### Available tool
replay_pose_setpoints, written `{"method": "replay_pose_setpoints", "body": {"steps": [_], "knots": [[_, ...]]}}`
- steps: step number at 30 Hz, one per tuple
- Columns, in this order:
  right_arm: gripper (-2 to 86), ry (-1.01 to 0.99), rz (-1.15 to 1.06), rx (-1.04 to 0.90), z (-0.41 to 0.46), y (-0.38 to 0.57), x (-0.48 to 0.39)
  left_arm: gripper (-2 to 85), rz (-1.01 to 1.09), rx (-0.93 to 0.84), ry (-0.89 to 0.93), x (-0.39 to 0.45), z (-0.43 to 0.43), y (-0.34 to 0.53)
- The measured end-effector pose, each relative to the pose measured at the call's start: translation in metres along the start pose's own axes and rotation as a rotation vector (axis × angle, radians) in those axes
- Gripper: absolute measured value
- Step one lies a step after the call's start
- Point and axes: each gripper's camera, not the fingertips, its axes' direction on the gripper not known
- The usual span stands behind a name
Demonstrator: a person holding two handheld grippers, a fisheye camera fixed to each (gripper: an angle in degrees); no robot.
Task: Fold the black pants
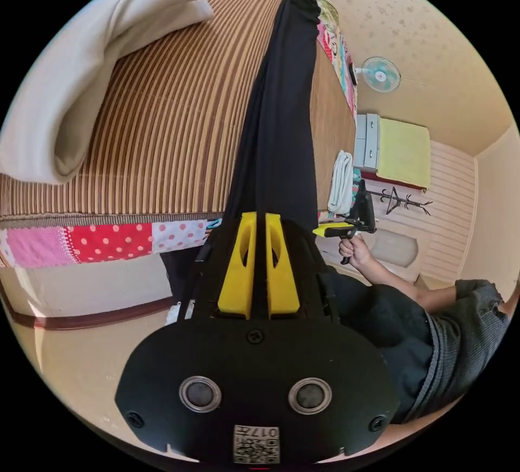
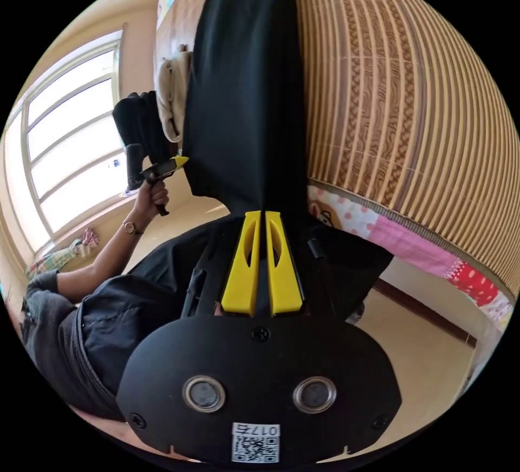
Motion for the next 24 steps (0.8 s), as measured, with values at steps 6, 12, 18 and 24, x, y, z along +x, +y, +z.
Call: {"method": "replay_pose_setpoints", "body": {"steps": [6,12,18,24], "knots": [[8.4,0.063,-0.035,0.152,-0.023,-0.005,-0.012,5.6,0.038,0.016,-0.227,0.016,-0.011,-0.015],[10.3,0.037,-0.030,0.052,-0.001,-0.042,0.000,8.0,0.099,-0.046,-0.241,0.024,0.017,-0.061],[4.8,0.206,-0.117,-0.022,0.014,-0.032,-0.013,5.8,0.326,-0.167,-0.478,0.065,0.074,-0.052],[4.2,0.239,-0.087,-0.229,0.045,-0.003,0.010,4.5,0.257,-0.398,-0.492,0.061,0.120,-0.027]]}}
